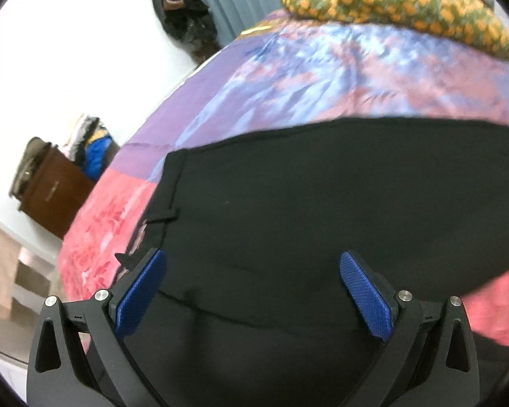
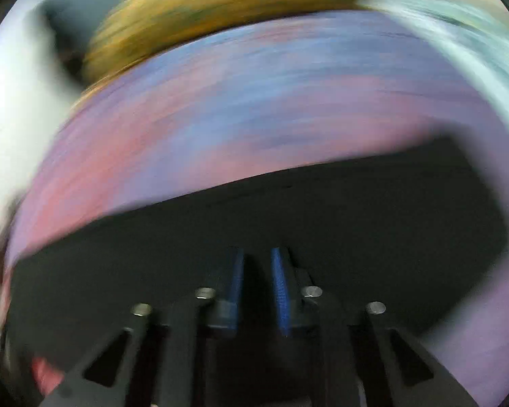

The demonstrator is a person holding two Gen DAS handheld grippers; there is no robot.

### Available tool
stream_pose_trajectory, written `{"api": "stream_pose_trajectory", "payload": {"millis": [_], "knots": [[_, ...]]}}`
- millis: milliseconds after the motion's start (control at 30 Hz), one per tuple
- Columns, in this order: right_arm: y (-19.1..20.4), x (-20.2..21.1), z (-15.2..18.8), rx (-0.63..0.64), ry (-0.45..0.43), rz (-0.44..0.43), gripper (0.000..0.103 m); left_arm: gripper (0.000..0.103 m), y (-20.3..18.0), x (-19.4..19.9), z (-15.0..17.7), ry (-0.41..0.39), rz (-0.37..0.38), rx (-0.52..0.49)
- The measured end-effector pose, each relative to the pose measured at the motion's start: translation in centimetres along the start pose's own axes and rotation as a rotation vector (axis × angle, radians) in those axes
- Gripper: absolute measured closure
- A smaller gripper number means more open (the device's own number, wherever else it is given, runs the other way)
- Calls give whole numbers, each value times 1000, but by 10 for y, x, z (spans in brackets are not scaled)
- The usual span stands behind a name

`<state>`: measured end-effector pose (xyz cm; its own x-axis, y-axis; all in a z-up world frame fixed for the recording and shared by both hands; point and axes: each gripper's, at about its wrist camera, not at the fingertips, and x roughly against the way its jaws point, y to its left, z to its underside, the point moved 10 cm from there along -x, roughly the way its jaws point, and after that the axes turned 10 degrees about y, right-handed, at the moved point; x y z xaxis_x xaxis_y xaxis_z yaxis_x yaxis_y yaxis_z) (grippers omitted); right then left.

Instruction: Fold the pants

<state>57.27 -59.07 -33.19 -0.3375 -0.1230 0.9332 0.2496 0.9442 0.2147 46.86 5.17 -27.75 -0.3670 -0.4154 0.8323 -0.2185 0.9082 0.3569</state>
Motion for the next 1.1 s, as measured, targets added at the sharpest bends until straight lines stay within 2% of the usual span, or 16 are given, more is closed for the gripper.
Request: {"api": "stream_pose_trajectory", "payload": {"millis": [33,67,100,167,233,300,400,467,567,600,633,700,800,900,1000,1100], "knots": [[-61,15,-2,-125,-12,110,90,0,1,-10,2,12,-3,-9],[-90,27,0,-179,-20,187,89,0,0,-20,5,26,23,-14],[-116,47,3,-205,-44,241,89,0,1,-26,7,35,53,0],[-127,78,17,-188,-86,267,77,0,8,-22,10,53,72,52],[-93,107,50,-141,-116,173,71,1,9,0,18,65,104,72],[-57,128,92,-80,-126,73,61,1,0,31,33,36,184,55],[28,150,203,-5,-94,-169,37,1,-25,72,75,16,287,-26],[58,144,280,13,-4,-265,36,1,-48,84,111,30,313,-117],[39,132,351,-46,80,-248,39,0,-66,77,161,66,253,-228],[13,136,363,-108,50,-230,54,0,-60,79,168,43,256,-220],[-5,145,369,-148,23,-215,59,0,-52,80,171,23,250,-201],[-63,168,379,-271,-36,-42,54,0,-27,77,173,40,186,-170],[-110,204,389,-414,-132,-3,44,0,26,62,167,65,78,-60],[-94,224,415,-396,-154,2,44,0,76,38,173,119,-10,55],[-37,226,426,-311,-161,-30,36,0,103,35,183,165,63,181],[40,201,424,-166,-156,-39,33,1,104,44,188,158,87,184]]}}
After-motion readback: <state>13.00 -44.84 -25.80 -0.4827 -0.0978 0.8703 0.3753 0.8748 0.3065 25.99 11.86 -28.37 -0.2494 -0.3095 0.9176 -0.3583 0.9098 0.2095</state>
